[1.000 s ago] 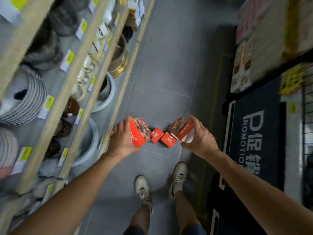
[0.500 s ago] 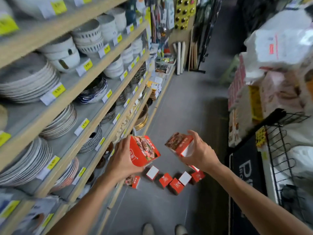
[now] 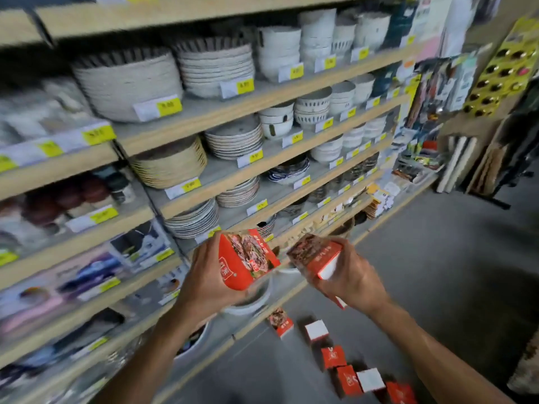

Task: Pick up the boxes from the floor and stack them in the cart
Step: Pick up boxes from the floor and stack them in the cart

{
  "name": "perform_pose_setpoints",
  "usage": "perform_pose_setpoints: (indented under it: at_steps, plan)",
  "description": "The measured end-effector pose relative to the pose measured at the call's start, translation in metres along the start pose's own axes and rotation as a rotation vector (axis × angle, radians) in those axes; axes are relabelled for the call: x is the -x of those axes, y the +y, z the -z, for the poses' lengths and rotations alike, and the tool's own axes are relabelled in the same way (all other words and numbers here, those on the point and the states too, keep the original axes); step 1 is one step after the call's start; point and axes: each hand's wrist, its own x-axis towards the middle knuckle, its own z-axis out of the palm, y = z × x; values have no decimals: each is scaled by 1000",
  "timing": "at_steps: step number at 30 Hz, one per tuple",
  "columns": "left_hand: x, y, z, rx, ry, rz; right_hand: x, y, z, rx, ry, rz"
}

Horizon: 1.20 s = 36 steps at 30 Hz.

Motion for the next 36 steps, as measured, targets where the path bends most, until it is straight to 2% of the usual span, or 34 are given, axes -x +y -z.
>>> perform_pose_setpoints:
  at_steps: [7,11,18,23,27,36]
  plan:
    - [81,-73,61,-91,173,178,5,-89,-59,7,-194,195]
    - [147,-119,103,-54,249,289,29,-151,-101,-28,-329,319]
    - [276,-203,176,-19,431,528,96,-273,-189,15,-571,577]
    - [374,-254,222,-65,533,673,164,-350,-269,-87,-643,701]
    - [451,-276,248,-98,611,794,220,-402,-319,-109,-704,795]
    - [594,-288,277,-169,793,1088,328,-492,-404,-131,-970,1003]
